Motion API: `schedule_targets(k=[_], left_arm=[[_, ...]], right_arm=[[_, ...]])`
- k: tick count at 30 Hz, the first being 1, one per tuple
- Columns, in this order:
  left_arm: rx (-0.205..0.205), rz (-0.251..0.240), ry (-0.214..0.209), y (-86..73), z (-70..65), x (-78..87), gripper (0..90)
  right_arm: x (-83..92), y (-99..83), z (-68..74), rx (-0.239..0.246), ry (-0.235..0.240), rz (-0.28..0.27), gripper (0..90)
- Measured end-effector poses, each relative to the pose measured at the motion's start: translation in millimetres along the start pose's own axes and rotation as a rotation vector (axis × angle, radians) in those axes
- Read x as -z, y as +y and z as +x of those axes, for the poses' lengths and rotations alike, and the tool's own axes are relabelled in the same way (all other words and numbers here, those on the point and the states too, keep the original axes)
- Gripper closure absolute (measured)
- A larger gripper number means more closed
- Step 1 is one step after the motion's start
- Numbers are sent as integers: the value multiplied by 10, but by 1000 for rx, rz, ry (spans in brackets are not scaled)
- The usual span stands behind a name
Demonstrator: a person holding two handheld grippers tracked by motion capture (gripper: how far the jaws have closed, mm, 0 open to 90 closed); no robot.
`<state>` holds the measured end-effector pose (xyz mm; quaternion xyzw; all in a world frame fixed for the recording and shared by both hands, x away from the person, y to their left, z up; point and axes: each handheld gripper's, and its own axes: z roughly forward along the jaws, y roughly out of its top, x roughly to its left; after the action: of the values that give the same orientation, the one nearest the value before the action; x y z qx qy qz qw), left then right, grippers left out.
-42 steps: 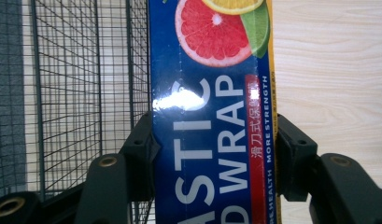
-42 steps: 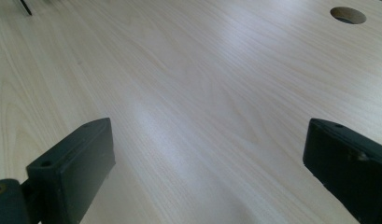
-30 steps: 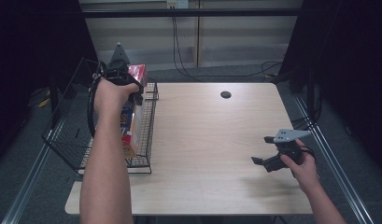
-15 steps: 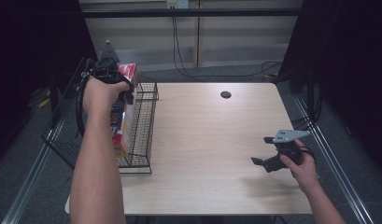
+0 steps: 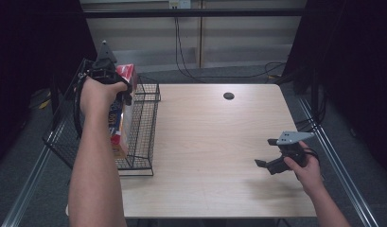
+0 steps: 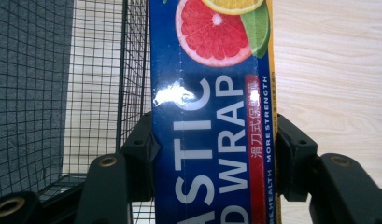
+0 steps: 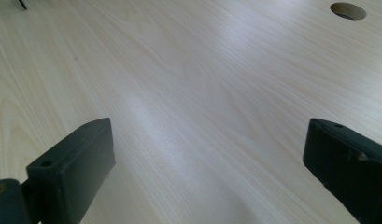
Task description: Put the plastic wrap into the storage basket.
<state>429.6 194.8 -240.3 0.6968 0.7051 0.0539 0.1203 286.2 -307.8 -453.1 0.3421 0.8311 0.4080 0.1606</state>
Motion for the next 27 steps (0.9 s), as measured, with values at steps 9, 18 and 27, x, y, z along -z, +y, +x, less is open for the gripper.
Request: schedule_targets(k=[9,18,27], left_arm=[[28,-7,-9,-5,75,41,440],[32,-12,-1,-4,175,59,440],[38,-15,20,3,268,65,440]], right_arm=[[-10,-2,2,2,5,2,18],[-13,-5,1,-1,2,2,18],[-22,-14,-1,0,6,8,18]])
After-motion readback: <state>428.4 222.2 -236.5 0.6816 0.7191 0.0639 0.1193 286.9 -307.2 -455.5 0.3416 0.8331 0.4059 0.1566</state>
